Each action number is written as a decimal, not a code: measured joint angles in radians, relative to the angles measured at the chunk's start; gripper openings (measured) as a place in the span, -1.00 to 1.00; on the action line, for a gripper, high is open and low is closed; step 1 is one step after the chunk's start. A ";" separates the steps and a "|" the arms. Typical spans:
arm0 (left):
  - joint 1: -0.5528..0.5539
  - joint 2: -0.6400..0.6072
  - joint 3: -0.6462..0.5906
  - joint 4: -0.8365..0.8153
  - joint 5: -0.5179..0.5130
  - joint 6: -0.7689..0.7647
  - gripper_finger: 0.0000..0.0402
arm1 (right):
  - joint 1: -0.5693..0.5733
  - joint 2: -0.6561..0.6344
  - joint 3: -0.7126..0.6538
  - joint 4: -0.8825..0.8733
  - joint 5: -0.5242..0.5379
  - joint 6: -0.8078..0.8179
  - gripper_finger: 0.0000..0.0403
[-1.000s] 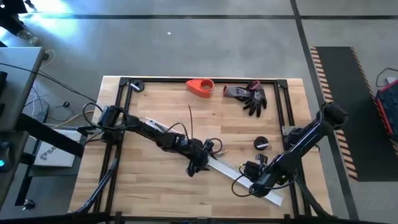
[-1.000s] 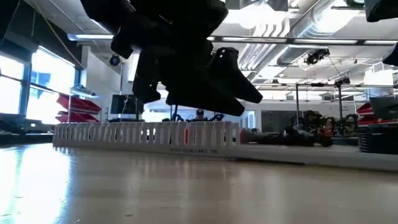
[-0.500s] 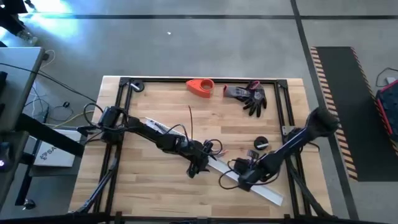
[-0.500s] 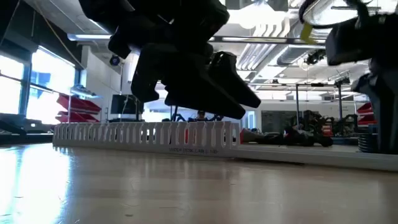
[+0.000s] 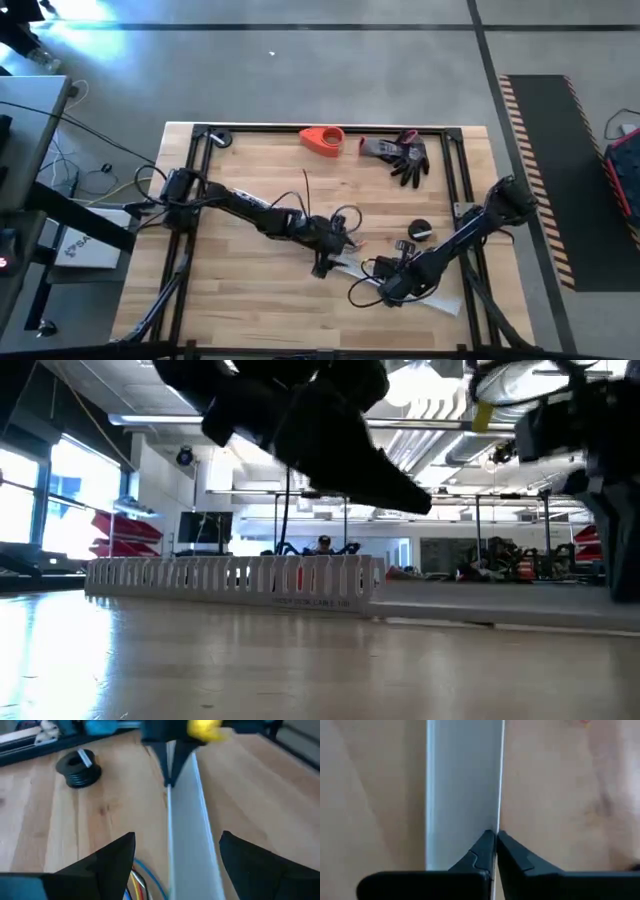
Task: Ziptie cables
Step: Close the white cable duct
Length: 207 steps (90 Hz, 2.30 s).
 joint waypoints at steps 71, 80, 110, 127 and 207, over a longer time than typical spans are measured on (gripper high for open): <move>0.074 0.039 0.000 -0.036 0.321 -0.239 -0.27 | 0.072 -0.002 0.108 -0.174 0.222 0.049 -1.00; 0.074 0.039 0.000 -0.047 0.321 -0.202 -0.69 | 0.076 -0.002 0.109 -0.166 0.236 0.054 -1.00; 0.030 -0.018 0.000 -0.138 0.191 0.064 -0.99 | 0.113 -0.005 0.237 -0.156 0.266 0.019 -0.95; -0.066 -0.062 0.000 -0.251 0.008 0.374 -1.00 | 0.114 -0.041 0.259 -0.110 0.301 0.008 -0.58; -0.283 -0.063 -0.002 -0.198 -0.755 0.881 -1.00 | 0.087 -0.127 -0.338 0.833 -0.162 0.206 0.64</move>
